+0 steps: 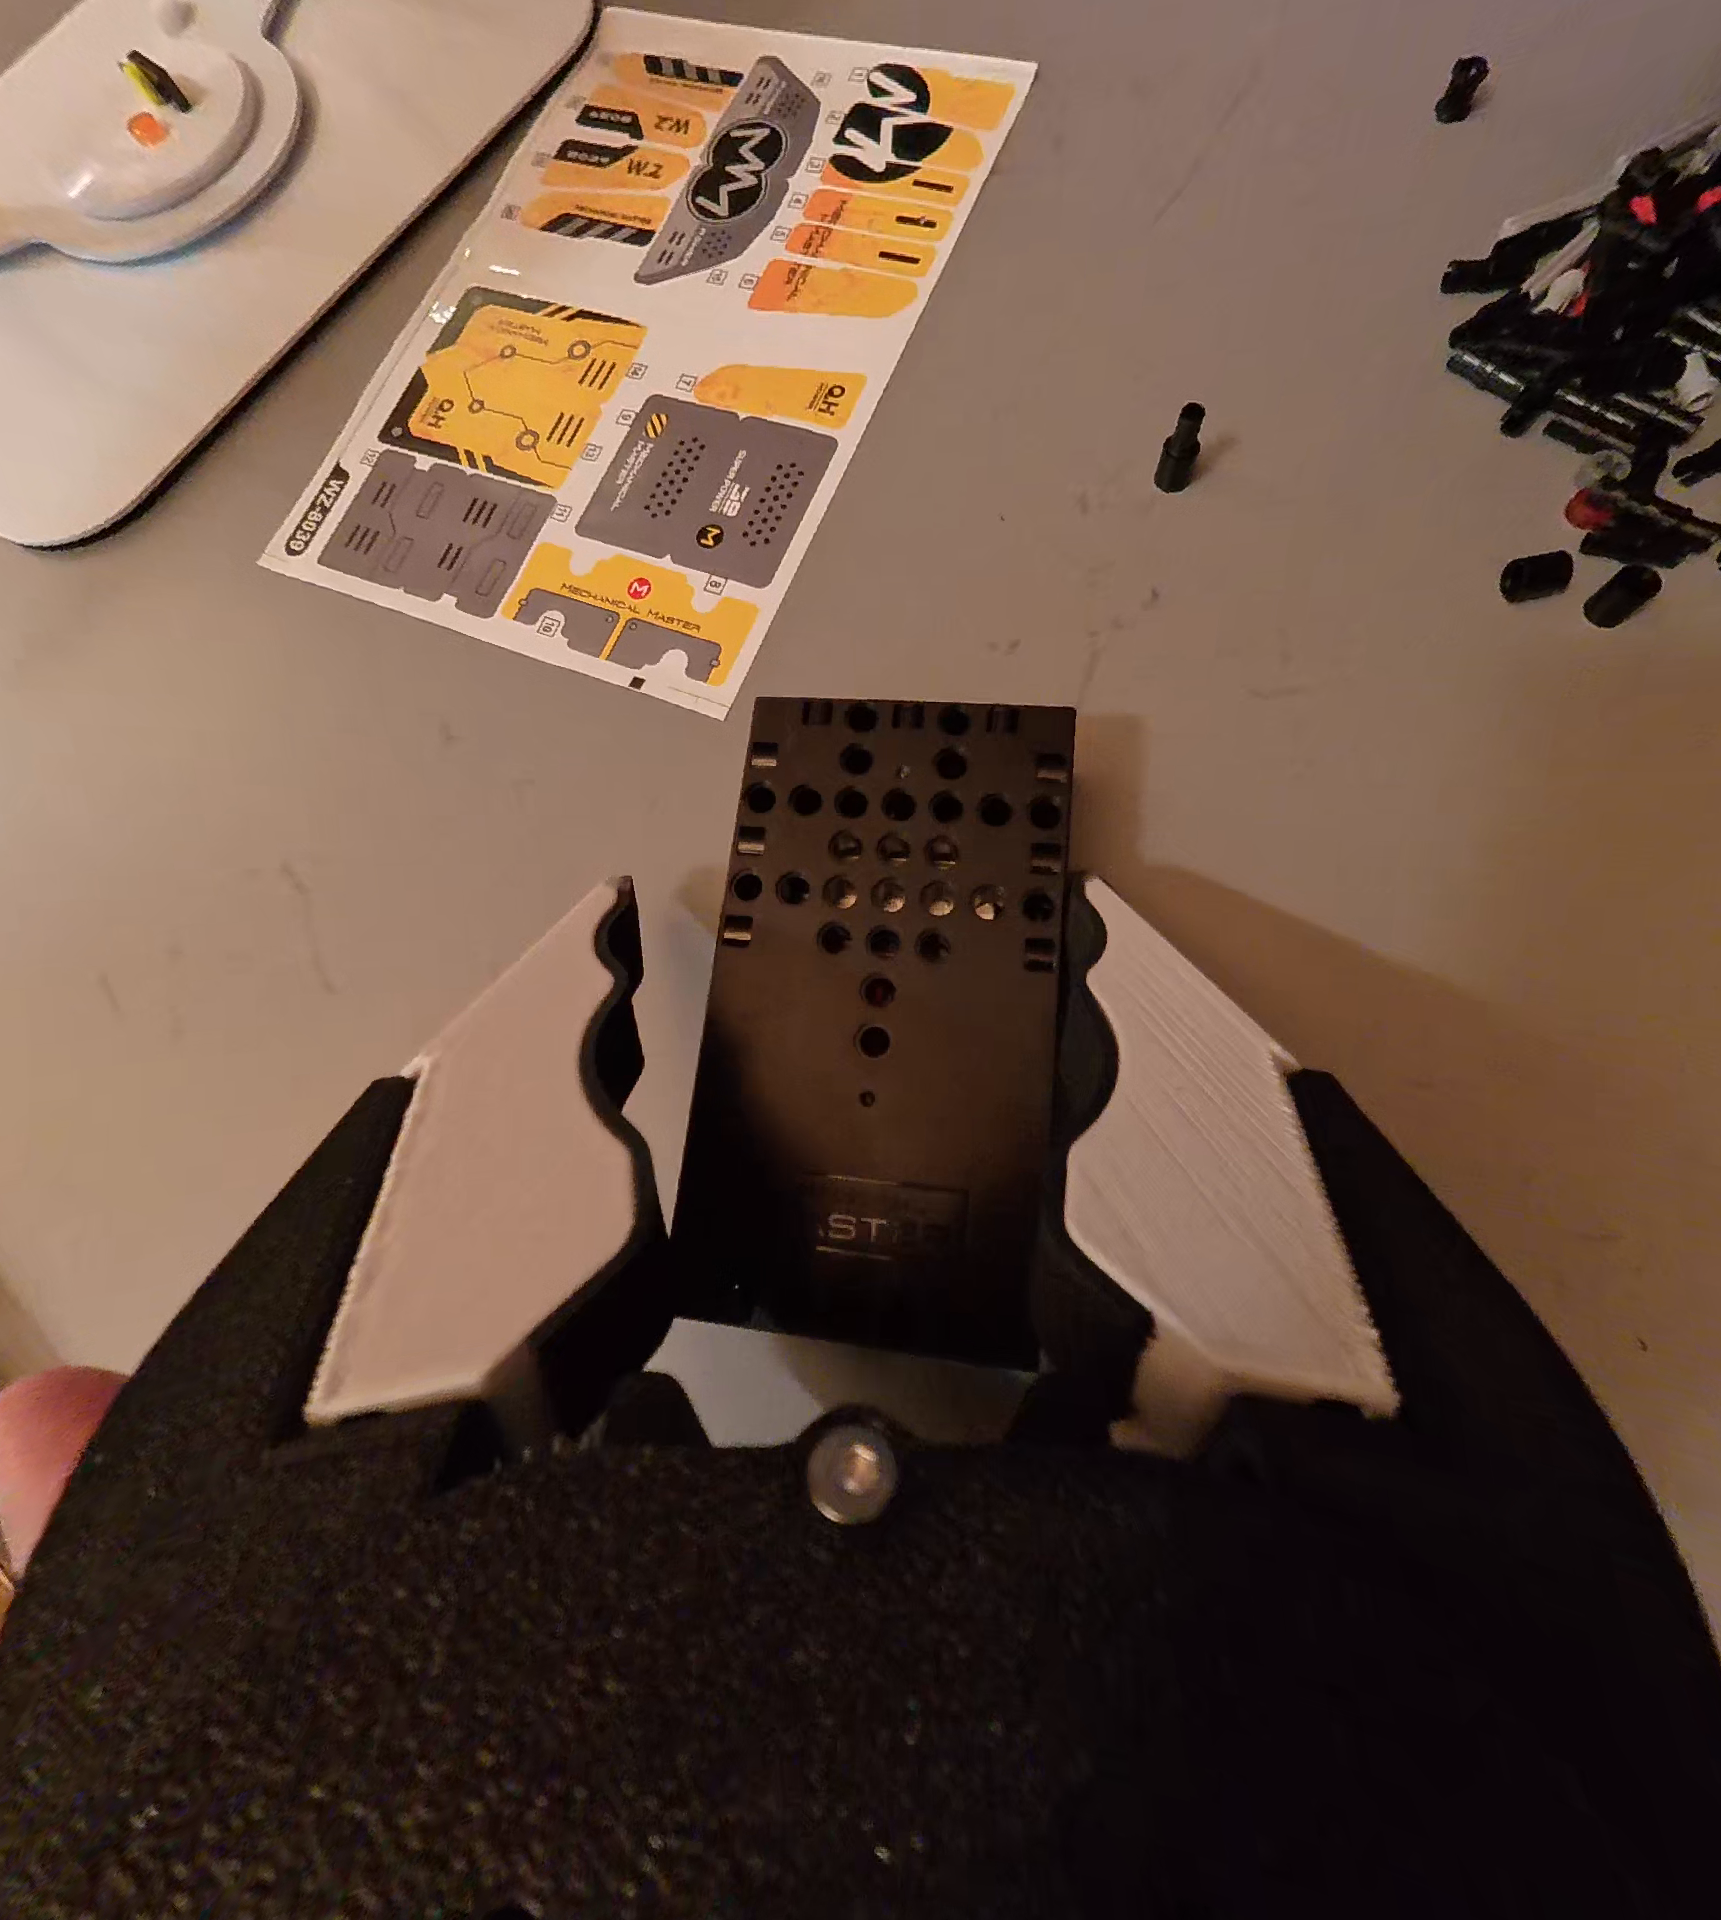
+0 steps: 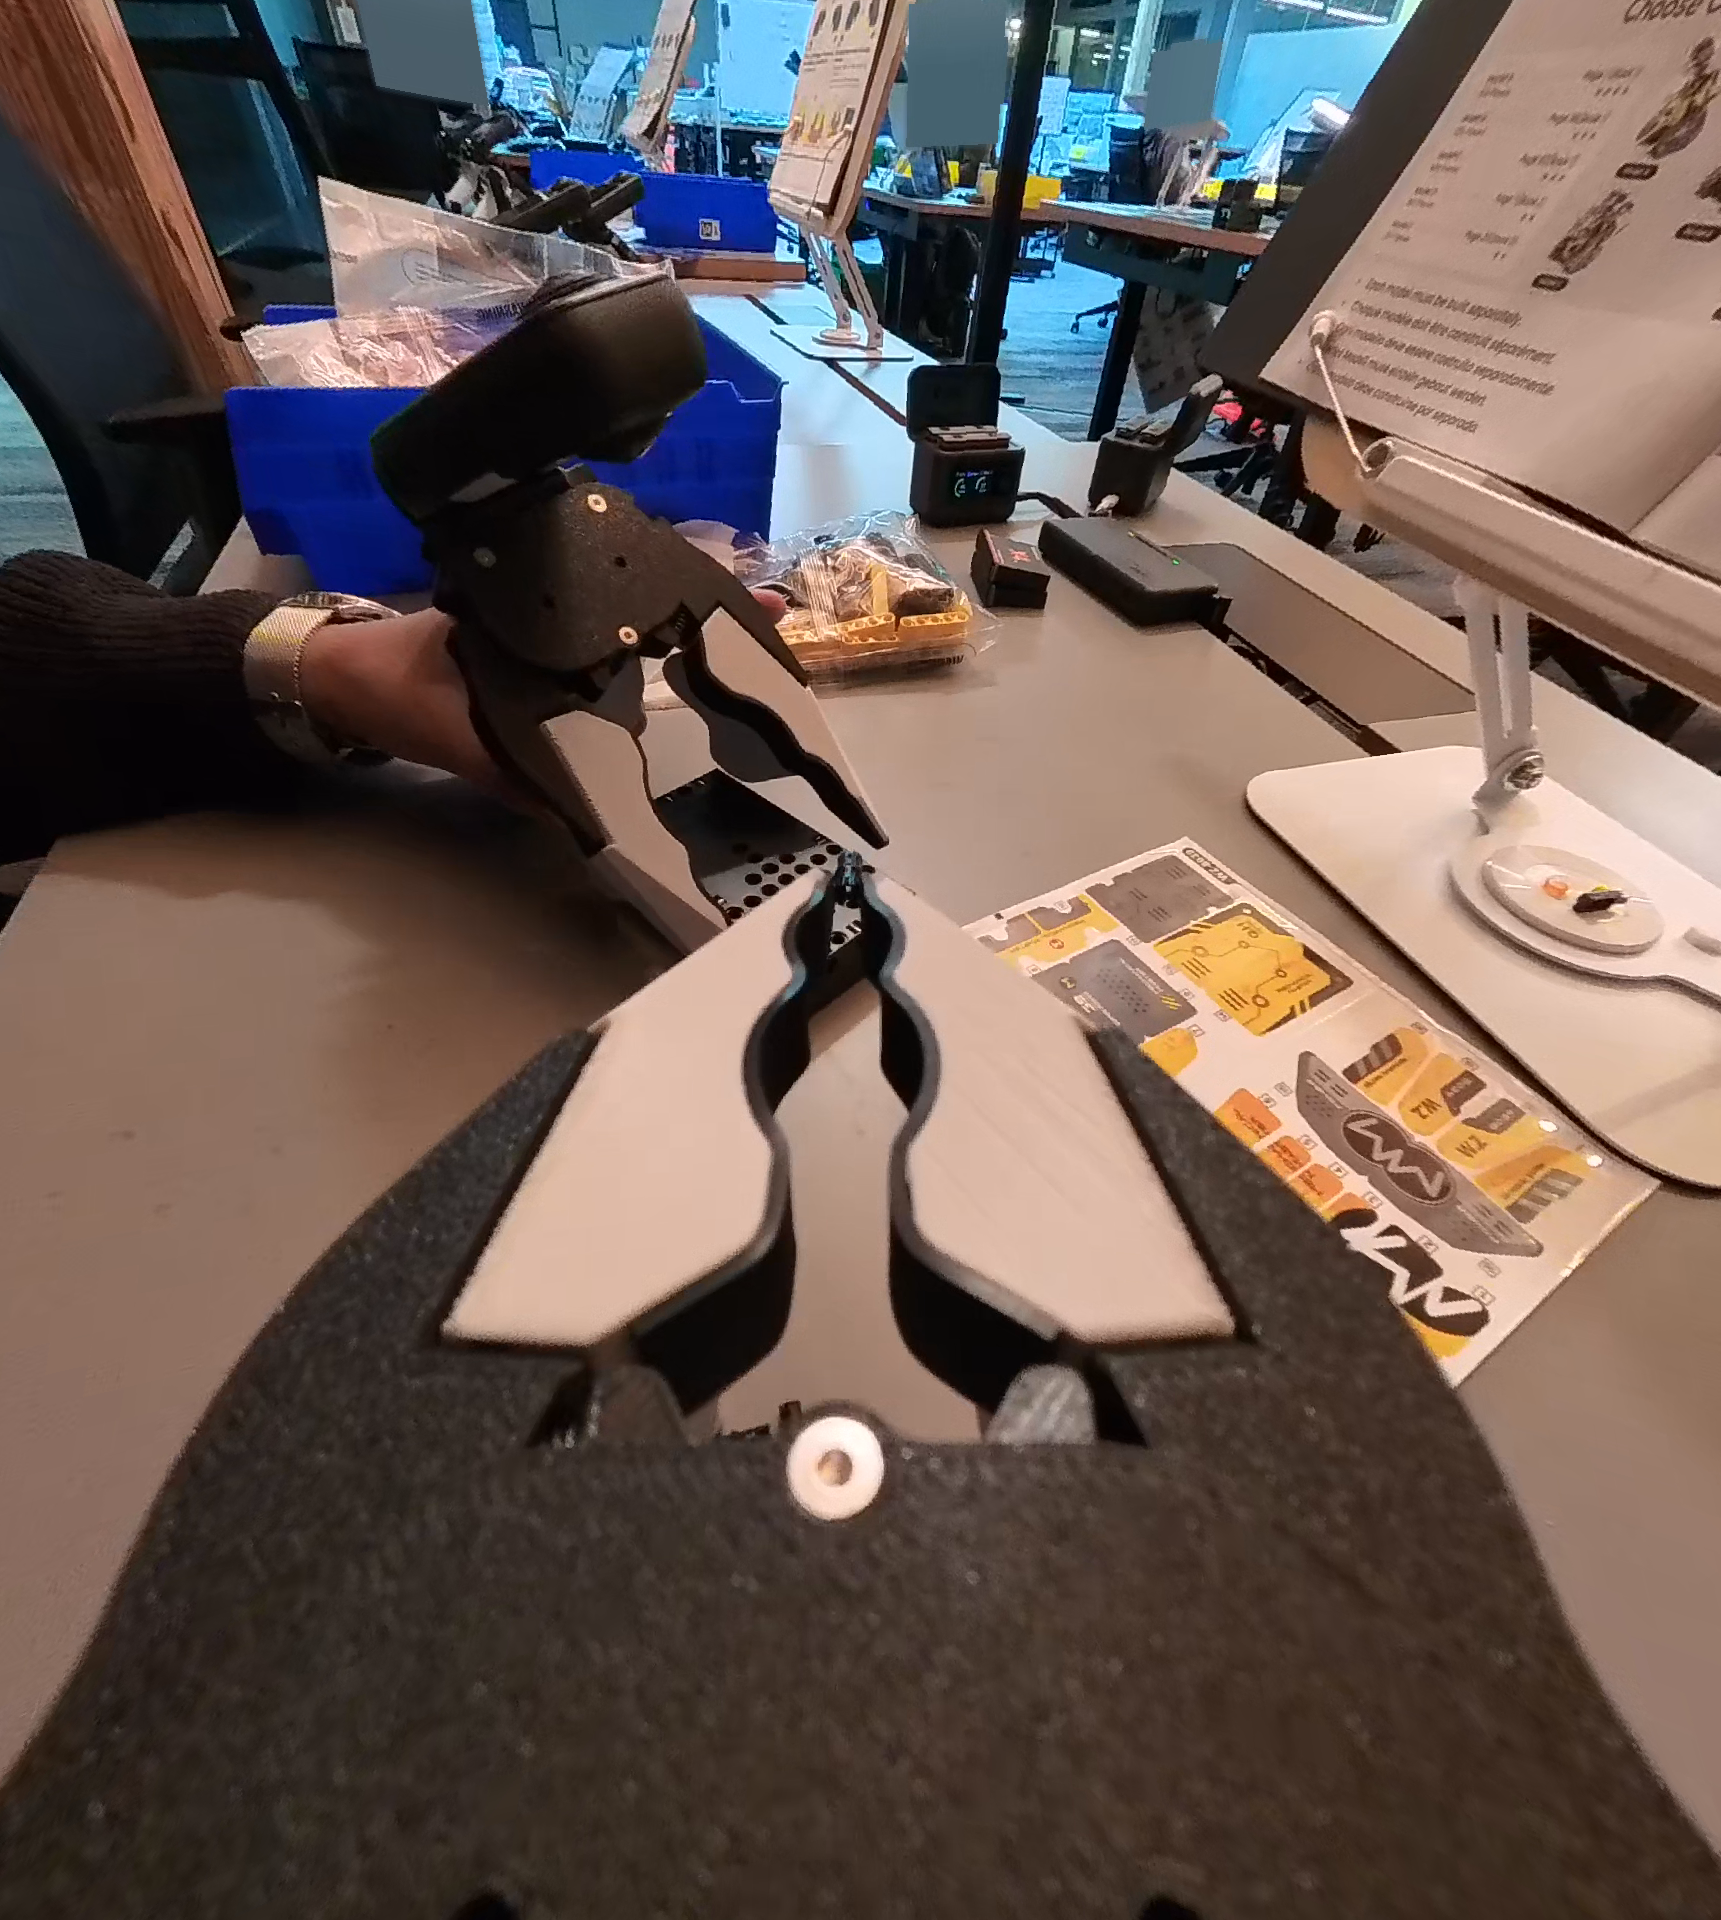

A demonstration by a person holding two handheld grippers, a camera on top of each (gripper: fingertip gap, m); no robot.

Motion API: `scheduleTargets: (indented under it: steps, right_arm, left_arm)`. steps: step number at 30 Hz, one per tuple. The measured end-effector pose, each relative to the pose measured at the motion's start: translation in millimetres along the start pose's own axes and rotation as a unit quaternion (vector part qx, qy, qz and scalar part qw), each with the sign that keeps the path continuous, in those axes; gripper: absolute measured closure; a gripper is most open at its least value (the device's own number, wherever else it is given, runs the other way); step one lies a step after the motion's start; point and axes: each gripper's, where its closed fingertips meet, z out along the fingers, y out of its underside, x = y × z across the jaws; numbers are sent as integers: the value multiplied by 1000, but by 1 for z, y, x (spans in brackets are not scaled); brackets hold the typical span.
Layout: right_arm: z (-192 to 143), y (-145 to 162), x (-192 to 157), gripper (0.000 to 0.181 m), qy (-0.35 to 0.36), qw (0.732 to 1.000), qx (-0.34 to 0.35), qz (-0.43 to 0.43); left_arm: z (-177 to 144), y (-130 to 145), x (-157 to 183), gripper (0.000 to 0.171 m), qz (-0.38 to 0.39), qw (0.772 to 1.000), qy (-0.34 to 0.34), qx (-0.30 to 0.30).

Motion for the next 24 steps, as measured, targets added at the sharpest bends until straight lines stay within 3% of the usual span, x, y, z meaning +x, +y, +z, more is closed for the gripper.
scheduleTargets:
  steps: [15, 19, 22, 24]
  right_arm:
    - [5, 6, -3, 176, 7, 1000, -18, -21]
    - [9, 7, -6, 176, 40, 994, -46, -89]
    - [13, 14, -13, 176, 62, 980, -88, -165]
    - [16, 18, -16, 176, 83, 965, -117, -220]
  left_arm:
    - [-1, 1, 7, 106, -1, 1000, 8, -6]
    - [-5, -12, 18, 106, -97, 993, 65, 23]
    - [-12, -27, 31, 107, -200, 965, 158, 59]
    - [-12, -25, 33, 106, -233, 953, 185, 56]
